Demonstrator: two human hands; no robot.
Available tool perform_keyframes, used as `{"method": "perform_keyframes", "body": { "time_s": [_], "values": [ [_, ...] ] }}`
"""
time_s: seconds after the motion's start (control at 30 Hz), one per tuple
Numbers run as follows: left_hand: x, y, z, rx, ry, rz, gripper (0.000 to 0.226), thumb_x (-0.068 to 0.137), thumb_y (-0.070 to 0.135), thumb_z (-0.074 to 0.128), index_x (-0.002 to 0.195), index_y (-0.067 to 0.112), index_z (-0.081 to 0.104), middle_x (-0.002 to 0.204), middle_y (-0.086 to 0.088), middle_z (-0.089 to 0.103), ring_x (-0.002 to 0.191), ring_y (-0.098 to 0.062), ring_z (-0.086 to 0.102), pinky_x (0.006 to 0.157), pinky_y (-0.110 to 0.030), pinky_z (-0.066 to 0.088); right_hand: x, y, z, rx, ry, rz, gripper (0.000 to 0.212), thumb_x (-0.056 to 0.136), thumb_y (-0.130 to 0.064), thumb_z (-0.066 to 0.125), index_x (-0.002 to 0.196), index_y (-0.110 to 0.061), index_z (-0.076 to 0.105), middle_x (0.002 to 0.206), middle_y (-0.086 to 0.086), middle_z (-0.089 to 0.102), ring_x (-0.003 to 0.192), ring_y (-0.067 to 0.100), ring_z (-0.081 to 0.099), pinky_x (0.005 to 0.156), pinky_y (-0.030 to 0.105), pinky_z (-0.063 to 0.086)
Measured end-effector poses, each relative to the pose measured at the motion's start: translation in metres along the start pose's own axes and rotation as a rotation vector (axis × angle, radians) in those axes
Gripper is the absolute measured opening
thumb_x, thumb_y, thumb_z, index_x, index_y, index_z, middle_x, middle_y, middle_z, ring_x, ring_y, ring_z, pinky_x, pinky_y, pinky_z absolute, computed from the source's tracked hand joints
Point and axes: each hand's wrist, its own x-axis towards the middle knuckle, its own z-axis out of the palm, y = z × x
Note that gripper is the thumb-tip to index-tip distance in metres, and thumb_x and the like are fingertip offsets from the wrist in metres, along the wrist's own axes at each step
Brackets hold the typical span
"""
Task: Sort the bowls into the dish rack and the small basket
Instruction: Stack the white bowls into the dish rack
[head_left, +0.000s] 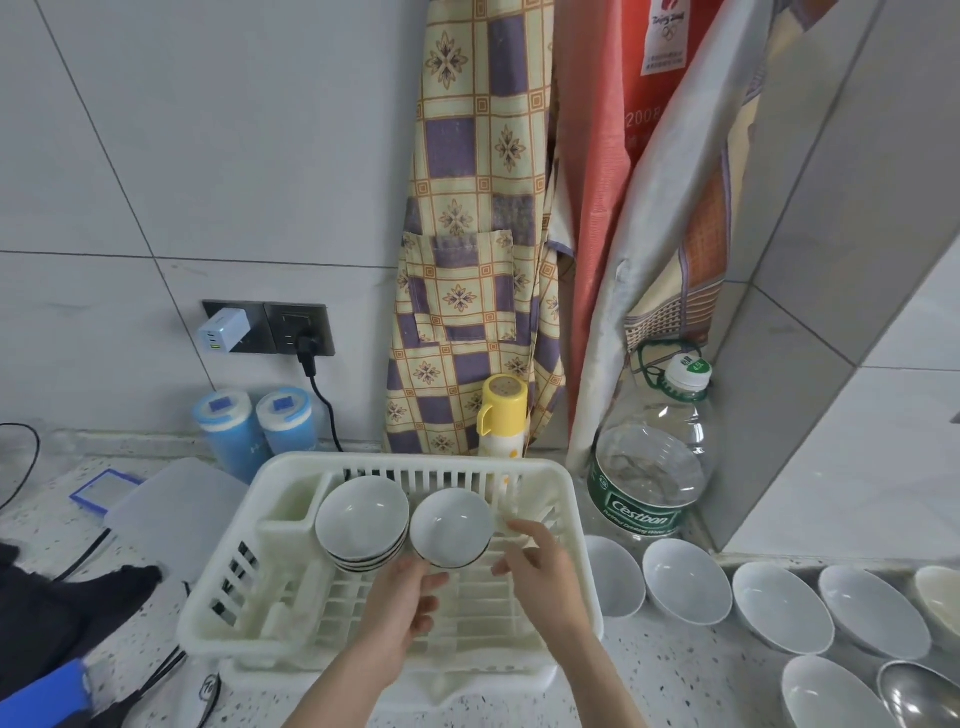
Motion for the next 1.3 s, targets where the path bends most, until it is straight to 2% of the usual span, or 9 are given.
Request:
{"method": "perform_keyframes", "body": {
  "time_s": [0.13, 0.3, 0.5, 0.6, 0.73, 0.83, 0.93, 1.13, 1.3],
  "values": [
    [-0.033, -0.002, 0.008, -0.076, -0.002, 0.128, 0.014, 0.094, 0.019, 0.054, 0.104, 0.012, 0.061, 0.078, -0.005, 0.066, 0.044, -0.009, 0.044, 0.038, -0.022, 0.031, -0.042, 0.007, -0.032, 0.260, 0.074, -0.036, 0.021, 0.096, -0.016, 0.053, 0.107, -0.029, 0.066, 0.072, 0.002, 0.073, 0.046, 0.006, 0.040, 0.051, 0.020, 0.037],
    [-0.079, -0.010, 0.041, -0.062, -0.177, 0.216, 0.011, 0.095, 0.016, 0.050, 0.093, 0.007, 0.056, 0.058, -0.005, 0.053, 0.044, -0.013, 0.036, 0.039, -0.023, 0.024, -0.074, 0.033, -0.075, 0.488, 0.340, 0.031, 0.020, 0.097, -0.009, 0.053, 0.097, -0.019, 0.071, 0.062, 0.006, 0.068, 0.044, 0.004, 0.042, 0.046, 0.018, 0.036],
    [-0.114, -0.049, 0.105, 0.119, -0.478, 0.125, 0.022, 0.091, 0.030, 0.056, 0.079, 0.014, 0.063, 0.061, -0.006, 0.058, 0.044, -0.015, 0.041, 0.040, -0.019, 0.023, -0.082, 0.082, -0.121, 0.566, 0.455, 0.276, 0.016, 0.096, -0.010, 0.055, 0.096, -0.012, 0.070, 0.066, 0.010, 0.069, 0.036, 0.009, 0.029, 0.034, 0.016, 0.023],
    [-0.110, -0.076, 0.137, 0.268, -0.528, 0.017, 0.023, 0.087, 0.032, 0.054, 0.087, 0.012, 0.064, 0.065, -0.003, 0.064, 0.045, -0.014, 0.045, 0.040, -0.019, 0.024, -0.078, 0.106, -0.139, 0.547, 0.411, 0.396, 0.015, 0.095, -0.011, 0.055, 0.100, -0.010, 0.069, 0.078, 0.014, 0.070, 0.037, 0.009, 0.030, 0.034, 0.017, 0.021],
    [-0.089, -0.105, 0.176, 0.330, -0.389, -0.120, 0.019, 0.093, 0.025, 0.056, 0.104, 0.012, 0.063, 0.078, -0.003, 0.070, 0.048, -0.013, 0.049, 0.041, -0.021, 0.030, -0.064, 0.129, -0.160, 0.513, 0.342, 0.514, 0.013, 0.095, -0.016, 0.058, 0.103, -0.010, 0.066, 0.090, 0.012, 0.073, 0.041, 0.011, 0.033, 0.035, 0.018, 0.022],
    [-0.066, -0.113, 0.198, 0.184, -0.274, -0.207, 0.015, 0.095, 0.026, 0.056, 0.108, 0.018, 0.057, 0.094, -0.009, 0.072, 0.053, -0.014, 0.051, 0.044, -0.023, 0.036, -0.045, 0.141, -0.171, 0.503, 0.295, 0.563, 0.014, 0.095, -0.018, 0.058, 0.105, -0.009, 0.063, 0.095, 0.009, 0.074, 0.044, 0.012, 0.035, 0.035, 0.019, 0.023],
    [-0.042, -0.114, 0.215, -0.066, -0.145, -0.307, 0.006, 0.100, 0.027, 0.053, 0.102, 0.021, 0.053, 0.092, -0.012, 0.070, 0.054, -0.014, 0.049, 0.043, -0.023, 0.035, -0.027, 0.149, -0.177, 0.507, 0.238, 0.591, 0.014, 0.096, -0.019, 0.054, 0.106, -0.010, 0.060, 0.099, 0.007, 0.074, 0.048, 0.013, 0.039, 0.035, 0.019, 0.023],
    [-0.012, -0.116, 0.228, -0.235, 0.059, -0.300, 0.022, 0.101, 0.028, 0.050, 0.112, 0.010, 0.055, 0.089, -0.010, 0.067, 0.059, -0.017, 0.051, 0.041, -0.024, 0.037, 0.001, 0.159, -0.178, 0.492, 0.131, 0.629, 0.015, 0.094, -0.028, 0.057, 0.104, -0.017, 0.061, 0.100, 0.006, 0.074, 0.047, 0.013, 0.045, 0.038, 0.018, 0.024],
    [-0.002, -0.119, 0.229, -0.218, 0.116, -0.247, 0.016, 0.102, 0.022, 0.047, 0.112, 0.012, 0.055, 0.089, -0.013, 0.067, 0.061, -0.019, 0.054, 0.048, -0.027, 0.037, 0.014, 0.165, -0.175, 0.509, 0.134, 0.650, 0.020, 0.094, -0.033, 0.056, 0.107, -0.019, 0.061, 0.098, 0.002, 0.076, 0.054, 0.015, 0.048, 0.040, 0.020, 0.027]
  ]
}}
